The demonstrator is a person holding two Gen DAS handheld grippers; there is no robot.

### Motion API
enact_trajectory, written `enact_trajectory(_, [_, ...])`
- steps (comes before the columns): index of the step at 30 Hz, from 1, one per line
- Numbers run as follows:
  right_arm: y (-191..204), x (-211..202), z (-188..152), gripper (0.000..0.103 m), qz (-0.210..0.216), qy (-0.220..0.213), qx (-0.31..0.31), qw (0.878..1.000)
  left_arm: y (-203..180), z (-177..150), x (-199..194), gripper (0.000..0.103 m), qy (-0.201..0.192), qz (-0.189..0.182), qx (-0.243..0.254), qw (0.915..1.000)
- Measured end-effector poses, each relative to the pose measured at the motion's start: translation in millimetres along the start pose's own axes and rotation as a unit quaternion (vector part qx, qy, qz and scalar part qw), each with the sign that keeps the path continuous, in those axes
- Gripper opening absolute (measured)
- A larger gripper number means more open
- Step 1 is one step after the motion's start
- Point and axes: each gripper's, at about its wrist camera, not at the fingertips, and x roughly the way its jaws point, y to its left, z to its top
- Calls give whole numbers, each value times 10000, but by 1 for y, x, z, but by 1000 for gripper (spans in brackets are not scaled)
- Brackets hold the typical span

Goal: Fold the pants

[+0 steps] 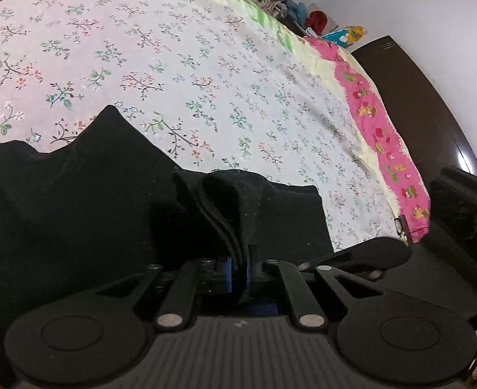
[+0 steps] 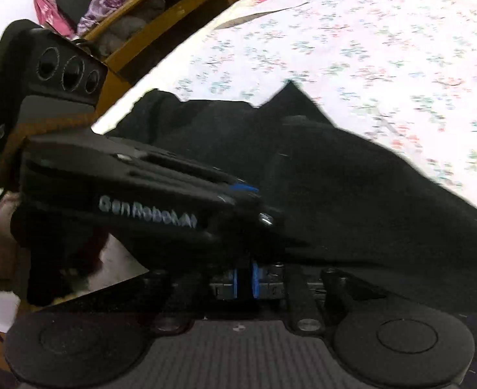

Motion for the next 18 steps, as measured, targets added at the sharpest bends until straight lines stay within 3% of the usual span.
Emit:
enact_trajectory(4, [-10, -24, 3, 3, -325, -114, -246, 9991, 0, -2, -3, 17, 52, 21, 108, 9999])
enact_trajectory(6, [-16, -38, 11, 17, -543, -255, -594, 9964, 0, -2, -4, 17, 61, 20, 118, 9999])
enact_trajectory(9, [-28, -42, 29, 22, -483, -370, -865, 9944, -2, -2, -5, 17, 47, -13, 105, 9999])
enact_trajectory(13, [-28, -29, 46, 29, -449, -183, -1772, 9830, -2, -3, -9, 17, 60, 8, 209, 9998])
enact_trajectory(18, [-34, -6, 75, 59, 145, 582, -2700, 9610, 3, -10, -12, 17, 68, -28, 166, 9998])
